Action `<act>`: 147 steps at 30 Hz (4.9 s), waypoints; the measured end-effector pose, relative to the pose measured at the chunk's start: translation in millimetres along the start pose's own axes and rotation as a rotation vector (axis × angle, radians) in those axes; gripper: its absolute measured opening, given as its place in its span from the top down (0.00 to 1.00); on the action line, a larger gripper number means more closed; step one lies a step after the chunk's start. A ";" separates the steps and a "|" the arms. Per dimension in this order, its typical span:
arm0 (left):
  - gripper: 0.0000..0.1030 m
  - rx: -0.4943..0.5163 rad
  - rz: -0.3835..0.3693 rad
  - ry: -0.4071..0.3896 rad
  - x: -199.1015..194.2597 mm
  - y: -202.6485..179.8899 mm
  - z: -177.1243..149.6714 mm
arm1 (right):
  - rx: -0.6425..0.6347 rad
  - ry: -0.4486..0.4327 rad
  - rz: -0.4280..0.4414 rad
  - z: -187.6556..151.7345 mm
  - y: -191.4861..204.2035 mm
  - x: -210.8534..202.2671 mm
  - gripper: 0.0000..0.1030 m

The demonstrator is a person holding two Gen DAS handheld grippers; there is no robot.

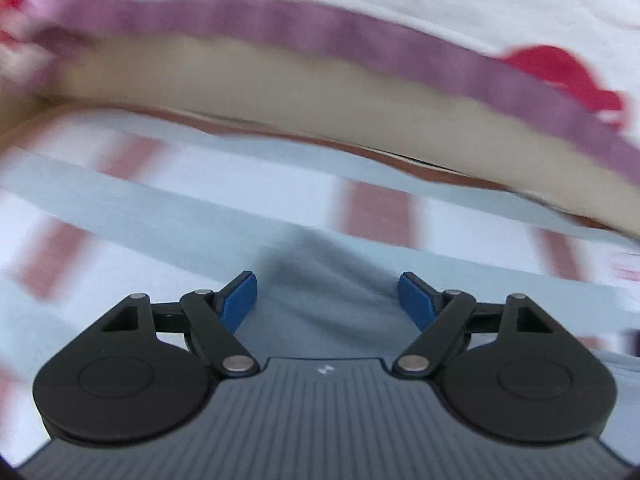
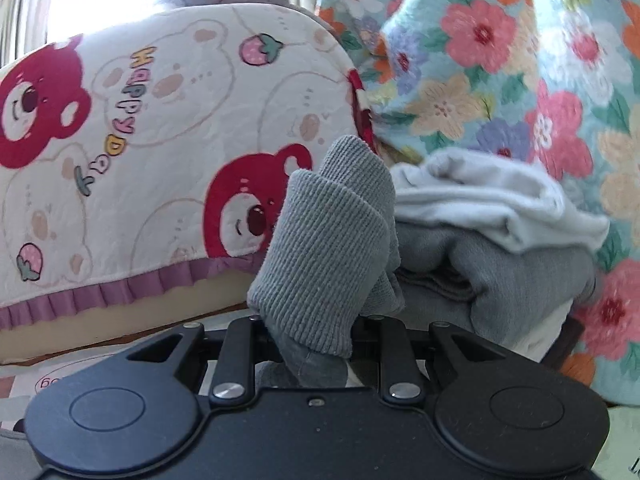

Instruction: Fold clothes

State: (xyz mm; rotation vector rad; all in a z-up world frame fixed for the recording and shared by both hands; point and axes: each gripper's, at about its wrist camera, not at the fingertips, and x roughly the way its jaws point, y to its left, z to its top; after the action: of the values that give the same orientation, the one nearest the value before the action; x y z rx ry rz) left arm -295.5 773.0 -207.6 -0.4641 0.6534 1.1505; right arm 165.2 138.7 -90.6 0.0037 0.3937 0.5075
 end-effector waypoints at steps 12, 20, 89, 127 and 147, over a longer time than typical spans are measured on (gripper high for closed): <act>0.26 -0.294 -0.246 0.119 -79.5 3.6 -53.9 | -0.480 -0.080 0.366 -11.7 208.7 -40.8 0.73; 0.27 -0.284 -0.058 0.235 -83.4 46.5 -86.7 | -0.528 -0.070 0.762 -38.9 421.7 -60.4 0.75; 0.73 -0.413 -0.346 0.000 -89.8 1.7 -90.0 | -0.252 0.427 0.734 -124.4 330.1 20.7 0.45; 0.29 -0.424 0.034 -0.163 -110.8 82.7 -48.7 | 0.085 0.674 0.712 -140.1 324.1 102.2 0.41; 0.31 0.124 -0.196 0.123 -124.0 -95.4 -94.2 | 0.275 0.754 1.059 -132.3 293.7 52.3 0.62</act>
State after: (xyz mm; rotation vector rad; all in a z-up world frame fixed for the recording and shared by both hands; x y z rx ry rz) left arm -260.2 594.6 -190.5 -0.4845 0.7639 0.8955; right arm 19.6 408.4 -202.8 0.3075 1.2166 1.5075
